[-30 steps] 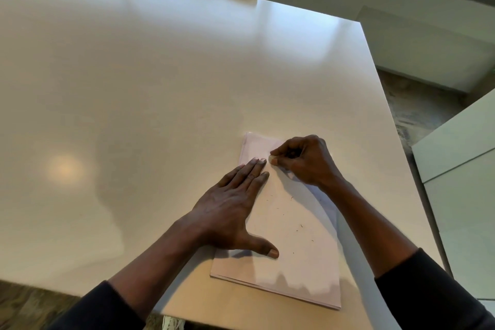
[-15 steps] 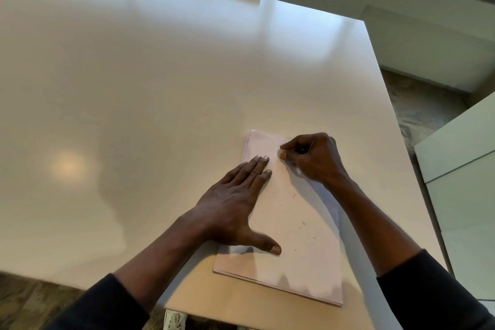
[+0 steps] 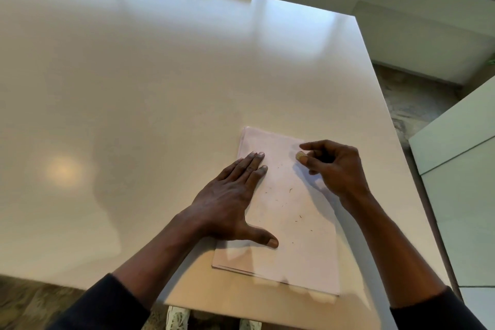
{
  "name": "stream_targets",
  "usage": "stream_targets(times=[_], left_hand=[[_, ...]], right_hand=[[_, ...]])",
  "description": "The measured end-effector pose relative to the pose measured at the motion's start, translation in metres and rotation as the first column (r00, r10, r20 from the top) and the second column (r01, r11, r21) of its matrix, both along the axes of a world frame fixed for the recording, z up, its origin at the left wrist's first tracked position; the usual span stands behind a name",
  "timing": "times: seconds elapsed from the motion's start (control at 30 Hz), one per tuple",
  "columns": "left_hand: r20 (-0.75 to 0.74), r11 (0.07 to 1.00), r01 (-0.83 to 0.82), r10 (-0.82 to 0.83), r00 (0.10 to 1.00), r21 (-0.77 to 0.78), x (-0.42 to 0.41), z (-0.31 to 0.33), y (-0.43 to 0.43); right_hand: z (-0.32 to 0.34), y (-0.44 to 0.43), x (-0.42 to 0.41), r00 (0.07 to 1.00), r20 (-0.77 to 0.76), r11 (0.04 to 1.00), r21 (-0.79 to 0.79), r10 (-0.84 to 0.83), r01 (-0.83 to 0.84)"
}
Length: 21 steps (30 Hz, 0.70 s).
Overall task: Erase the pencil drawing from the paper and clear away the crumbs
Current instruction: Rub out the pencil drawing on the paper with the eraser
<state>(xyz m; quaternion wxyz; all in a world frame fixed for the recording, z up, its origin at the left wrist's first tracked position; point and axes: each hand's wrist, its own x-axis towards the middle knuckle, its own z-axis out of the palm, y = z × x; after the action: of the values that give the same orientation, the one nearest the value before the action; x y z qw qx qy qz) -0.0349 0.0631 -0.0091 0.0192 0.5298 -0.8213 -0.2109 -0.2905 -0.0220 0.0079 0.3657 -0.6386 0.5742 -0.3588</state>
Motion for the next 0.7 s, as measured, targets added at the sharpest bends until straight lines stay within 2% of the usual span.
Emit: stream_targets(times=[0.13,0.4,0.7], left_hand=[[-0.008,0.999,0.003,-0.003,1.0,-0.034,0.0,0.001,0.002],[0.001,0.998,0.018,-0.018,1.0,-0.063,-0.002,0.005,0.002],[0.002,0.995,0.02,-0.019,1.0,-0.1,0.005,0.004,0.025]], right_hand=[[-0.011,0.035,-0.014,0.999,-0.016,0.998,0.047,-0.04,0.041],[-0.018,0.074,-0.018,0.985,-0.172,0.997,-0.078,0.009,-0.023],[-0.025,0.078,-0.015,0.982,-0.188,0.989,-0.146,-0.024,-0.004]])
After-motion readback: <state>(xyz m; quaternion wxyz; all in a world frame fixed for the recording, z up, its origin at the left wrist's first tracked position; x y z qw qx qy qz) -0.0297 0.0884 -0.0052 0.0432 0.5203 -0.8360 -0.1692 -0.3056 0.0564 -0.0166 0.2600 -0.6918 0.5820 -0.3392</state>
